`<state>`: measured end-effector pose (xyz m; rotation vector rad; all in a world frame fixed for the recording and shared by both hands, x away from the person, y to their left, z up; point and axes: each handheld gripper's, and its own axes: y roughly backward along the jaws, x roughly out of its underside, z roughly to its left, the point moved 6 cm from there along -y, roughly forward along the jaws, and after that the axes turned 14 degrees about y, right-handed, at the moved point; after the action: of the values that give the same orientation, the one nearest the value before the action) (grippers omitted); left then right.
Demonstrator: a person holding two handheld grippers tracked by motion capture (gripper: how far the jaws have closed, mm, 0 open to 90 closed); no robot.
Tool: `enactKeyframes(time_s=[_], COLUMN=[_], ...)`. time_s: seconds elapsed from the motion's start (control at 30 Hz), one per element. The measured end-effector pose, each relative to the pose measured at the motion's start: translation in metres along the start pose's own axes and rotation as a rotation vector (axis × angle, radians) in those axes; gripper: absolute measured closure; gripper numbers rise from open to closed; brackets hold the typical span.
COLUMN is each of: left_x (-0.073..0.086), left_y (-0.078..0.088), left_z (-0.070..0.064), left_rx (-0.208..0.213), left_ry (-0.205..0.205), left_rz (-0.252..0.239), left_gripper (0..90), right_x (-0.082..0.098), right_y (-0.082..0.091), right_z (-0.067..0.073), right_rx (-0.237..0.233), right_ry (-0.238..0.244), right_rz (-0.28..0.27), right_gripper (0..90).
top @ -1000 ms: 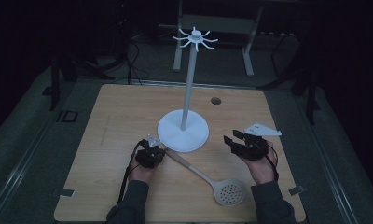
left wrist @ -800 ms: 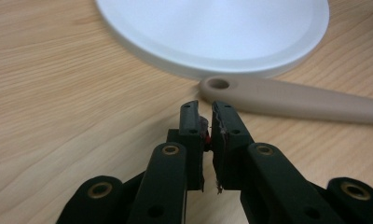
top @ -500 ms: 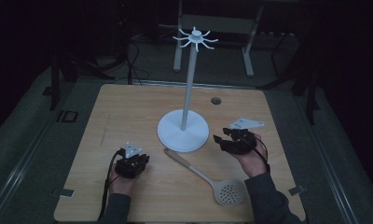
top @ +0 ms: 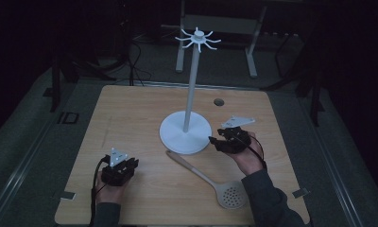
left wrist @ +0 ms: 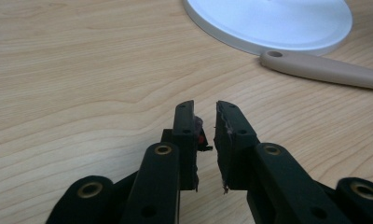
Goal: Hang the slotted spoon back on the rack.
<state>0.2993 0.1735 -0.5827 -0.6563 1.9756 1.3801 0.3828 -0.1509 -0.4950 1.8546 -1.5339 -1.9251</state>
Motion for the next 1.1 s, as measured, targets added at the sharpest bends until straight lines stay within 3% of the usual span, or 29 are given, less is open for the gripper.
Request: enactKeyframes(time_s=[0.4, 0.8, 1.1], left_x=[0.002, 0.002, 0.003], left_y=[0.008, 0.011, 0.007], left_z=[0.006, 0.030, 0.030], left_rx=[-0.019, -0.063, -0.059], left_ry=[0.004, 0.053, 0.058], left_rz=[-0.037, -0.067, -0.059], left_gripper=[71.5, 69.9, 69.1], right_x=[0.001, 0.002, 0.005], right_y=[-0.020, -0.045, -0.058], right_z=[0.004, 0.021, 0.032], right_rx=[-0.079, -0.169, -0.200], right_ry=[-0.015, 0.041, 0.068], right_rz=[0.072, 0.202, 0.251], right_gripper=[55.9, 55.4, 57.0])
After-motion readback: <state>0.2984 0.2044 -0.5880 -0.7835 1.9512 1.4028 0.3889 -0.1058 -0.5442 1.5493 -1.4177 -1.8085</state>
